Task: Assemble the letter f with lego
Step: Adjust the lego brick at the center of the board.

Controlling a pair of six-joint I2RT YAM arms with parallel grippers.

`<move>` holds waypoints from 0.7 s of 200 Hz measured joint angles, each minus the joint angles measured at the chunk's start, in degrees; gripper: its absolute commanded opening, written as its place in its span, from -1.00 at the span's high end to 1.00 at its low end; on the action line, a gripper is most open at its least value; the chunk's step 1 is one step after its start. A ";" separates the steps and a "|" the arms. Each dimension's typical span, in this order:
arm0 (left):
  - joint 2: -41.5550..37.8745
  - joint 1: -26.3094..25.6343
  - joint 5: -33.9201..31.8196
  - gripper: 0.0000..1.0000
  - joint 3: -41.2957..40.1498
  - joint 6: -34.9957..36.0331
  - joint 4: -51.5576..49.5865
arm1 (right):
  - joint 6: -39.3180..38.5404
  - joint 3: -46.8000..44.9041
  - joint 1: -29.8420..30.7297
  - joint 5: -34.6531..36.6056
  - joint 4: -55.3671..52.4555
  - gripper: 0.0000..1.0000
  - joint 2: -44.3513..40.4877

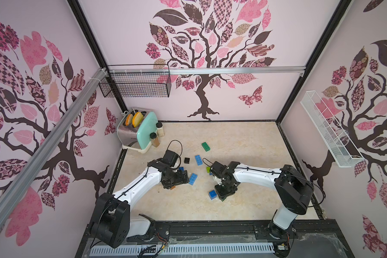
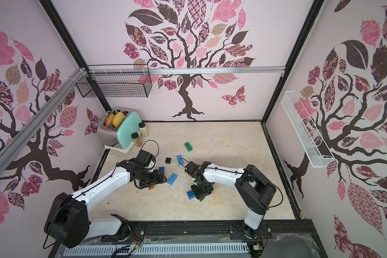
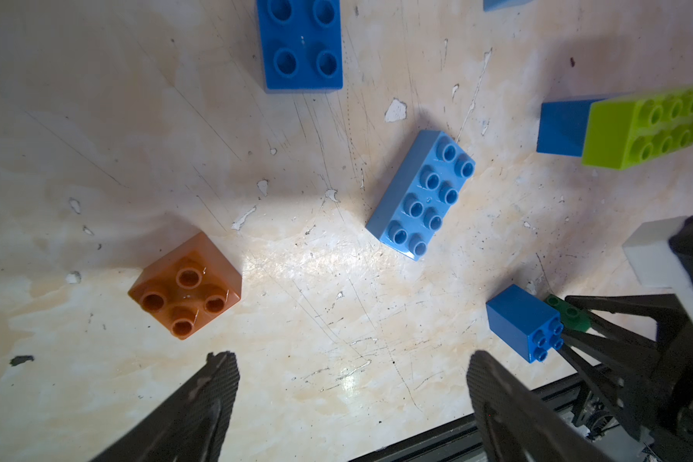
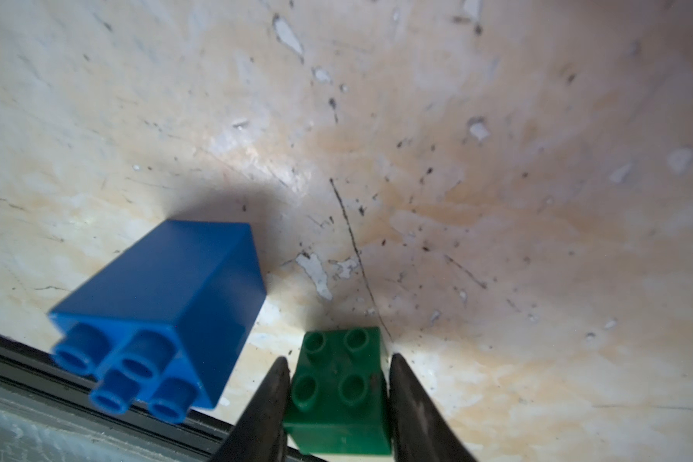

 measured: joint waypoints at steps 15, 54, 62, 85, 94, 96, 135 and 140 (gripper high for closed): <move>0.00 0.00 -0.09 -0.87 0.02 -0.02 0.00 | 0.02 0.04 0.00 0.66 -0.28 0.21 -0.17; 0.02 0.00 -0.35 -0.87 0.00 -0.09 -0.02 | 0.35 2.14 -1.33 3.61 -0.94 0.22 -3.50; 0.02 0.00 -0.39 -0.87 0.00 -0.11 -0.02 | 0.44 2.80 -2.21 4.15 -0.81 0.22 -4.44; 0.09 0.00 -0.57 -0.87 0.00 -0.11 -0.04 | 0.74 3.63 -6.95 5.92 0.15 0.22 -6.78; 0.24 0.00 -0.59 -0.87 0.00 -0.11 -0.07 | 0.98 3.78 -9.55 6.64 0.74 0.22 -7.28; 0.31 0.00 -0.59 -0.87 0.00 -0.11 -0.07 | 1.05 3.82 -9.94 6.75 0.83 0.22 -7.32; 1.68 0.00 -0.81 -0.87 0.02 -0.11 -0.37 | 2.54 5.75 -17.79 10.97 6.49 0.21 -6.10; 1.95 0.00 -0.90 -0.87 0.02 -0.11 -0.44 | 2.73 6.19 -18.18 11.74 7.69 0.21 -5.64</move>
